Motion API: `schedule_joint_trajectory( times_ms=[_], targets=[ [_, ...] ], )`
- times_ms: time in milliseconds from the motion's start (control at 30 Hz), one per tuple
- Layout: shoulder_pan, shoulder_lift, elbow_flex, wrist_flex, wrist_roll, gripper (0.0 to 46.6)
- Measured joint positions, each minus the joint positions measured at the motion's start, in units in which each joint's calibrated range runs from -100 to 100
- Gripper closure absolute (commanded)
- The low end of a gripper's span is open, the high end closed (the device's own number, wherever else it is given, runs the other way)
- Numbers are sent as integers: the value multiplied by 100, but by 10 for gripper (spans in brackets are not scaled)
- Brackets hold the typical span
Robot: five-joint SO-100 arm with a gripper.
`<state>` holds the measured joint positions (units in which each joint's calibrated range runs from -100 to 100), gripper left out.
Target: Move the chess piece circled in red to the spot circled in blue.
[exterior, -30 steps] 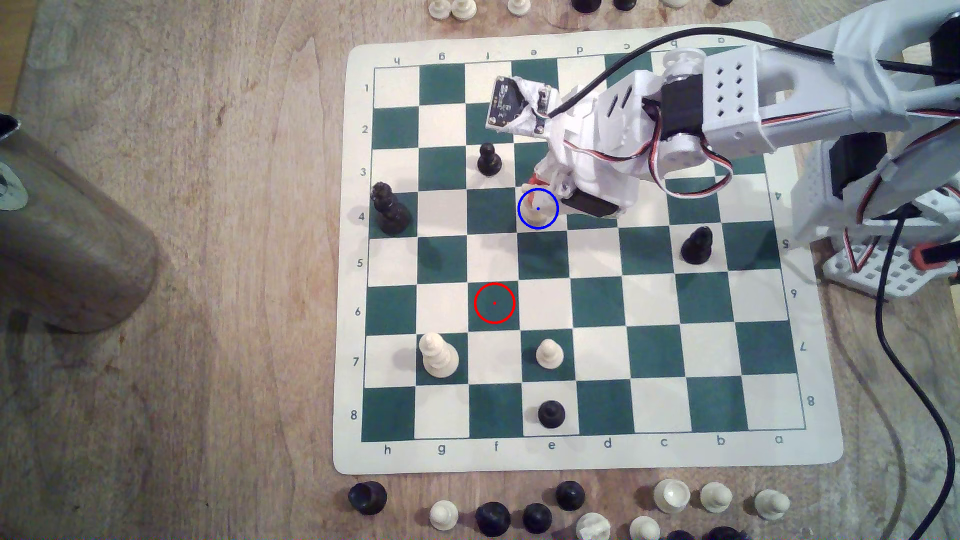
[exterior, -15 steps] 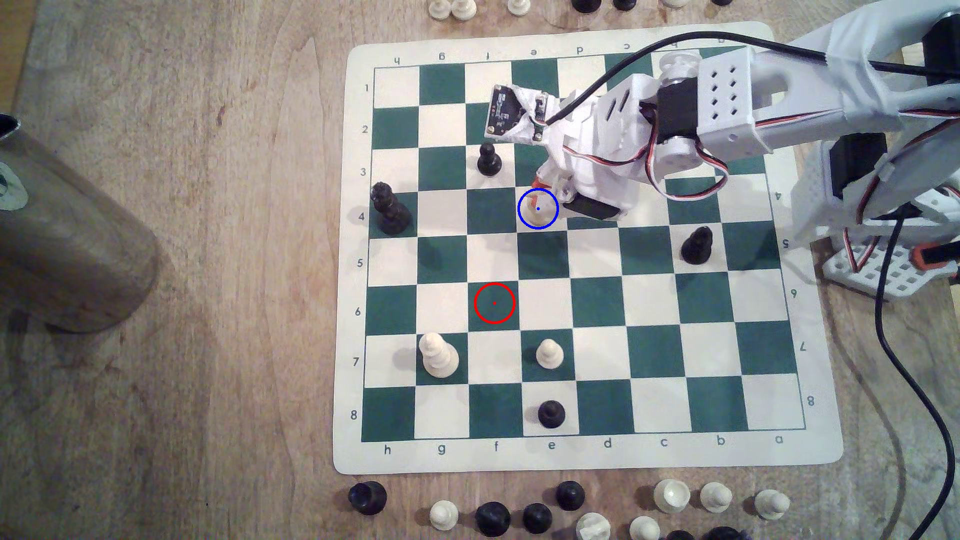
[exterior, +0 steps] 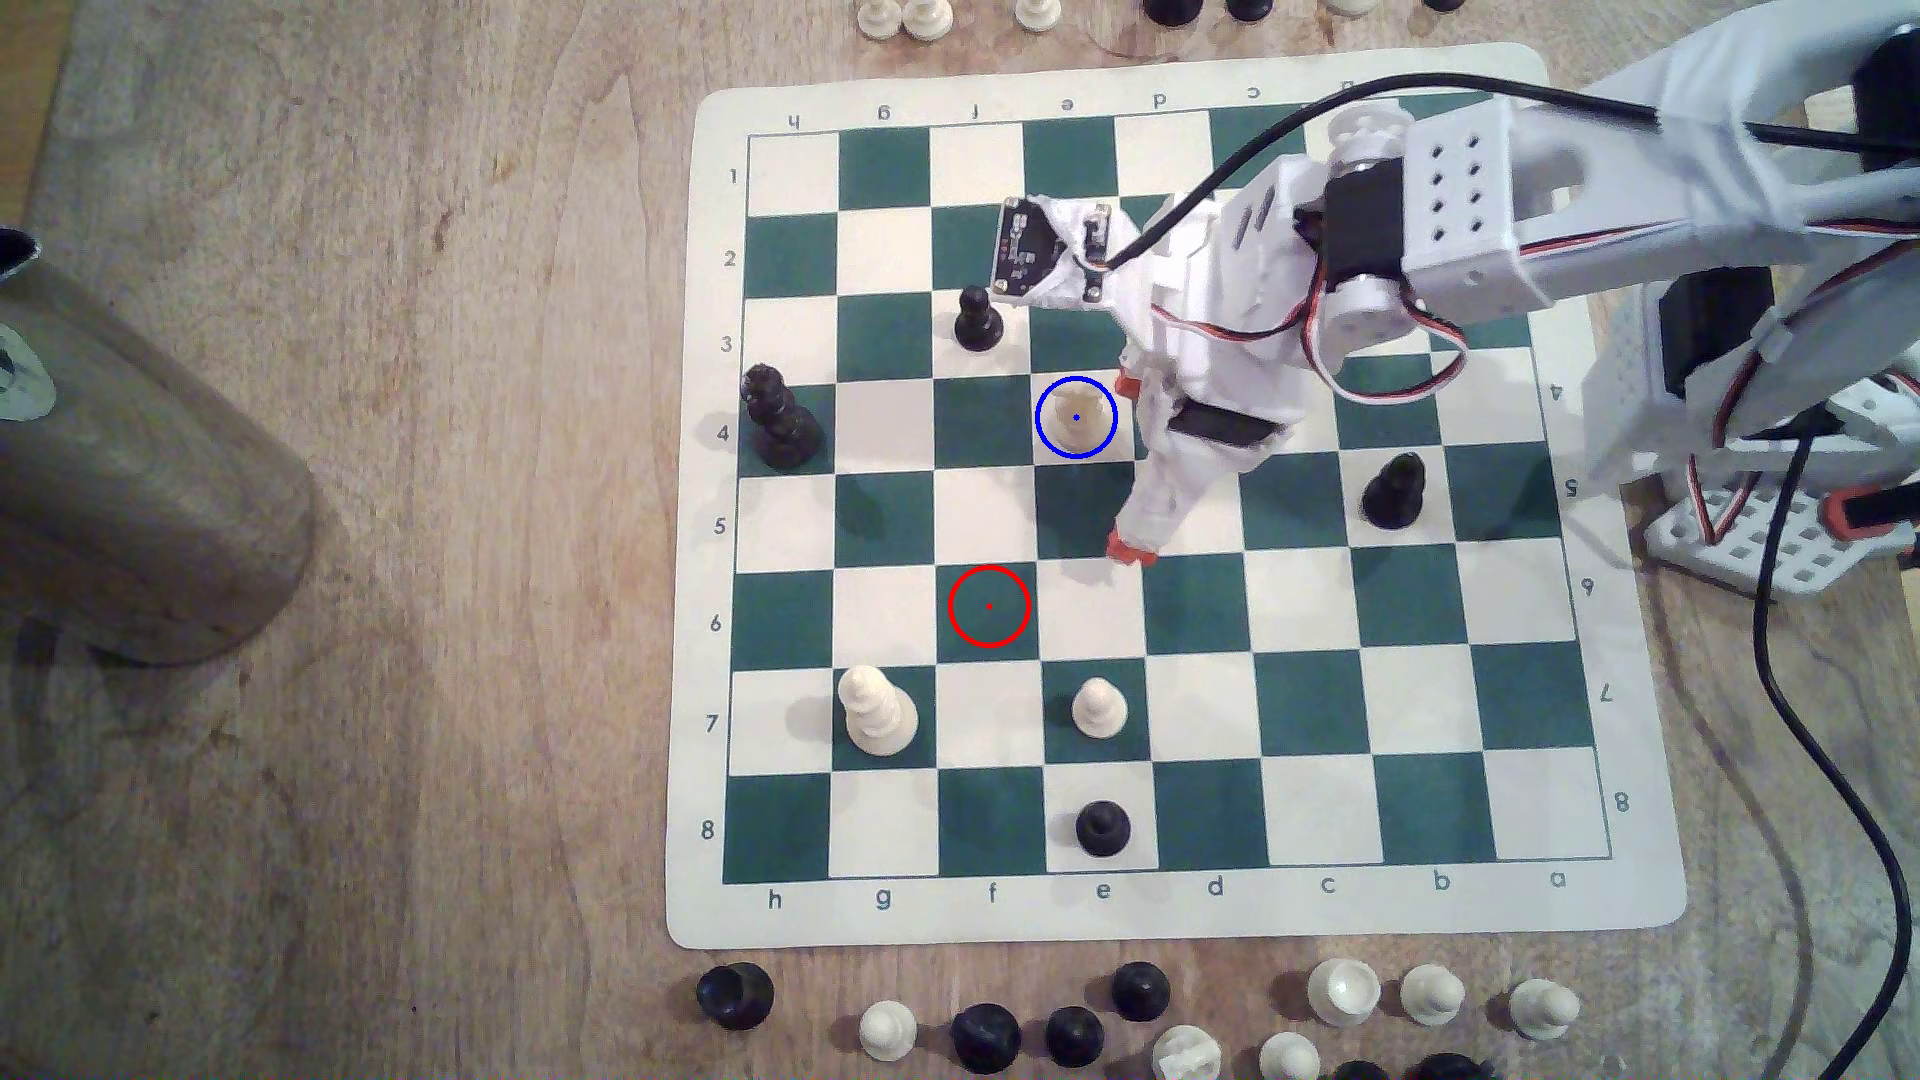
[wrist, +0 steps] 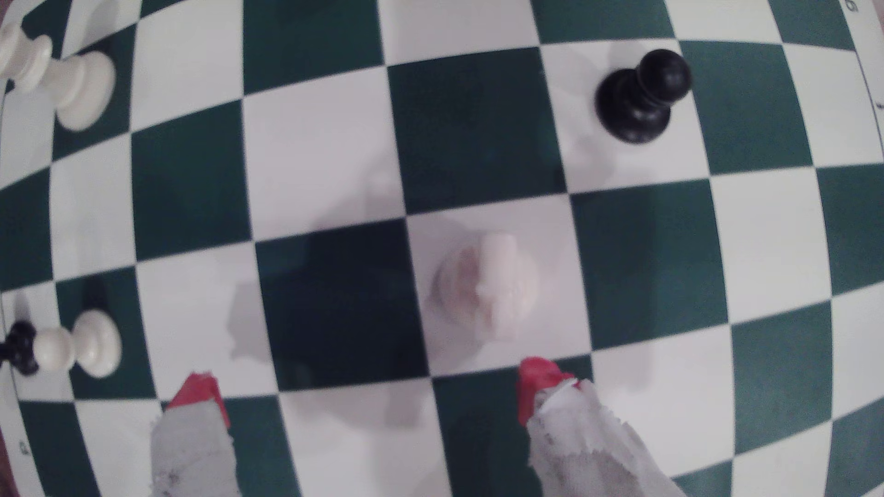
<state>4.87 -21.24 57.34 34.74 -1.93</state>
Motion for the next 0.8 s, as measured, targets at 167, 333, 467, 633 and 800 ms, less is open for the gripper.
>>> schedule_joint_trajectory(
  times_ms=[167,333,467,633,800],
  targets=[
    [0,-829,36,582,-78,118],
    [-118,-1676,36,1259,-88,117],
    [-354,-2773,416,2088,-88,117],
    [-546,-4030,524,2924,-132,131],
    [-413,-5505,1121,3418,-117,139]
  ],
)
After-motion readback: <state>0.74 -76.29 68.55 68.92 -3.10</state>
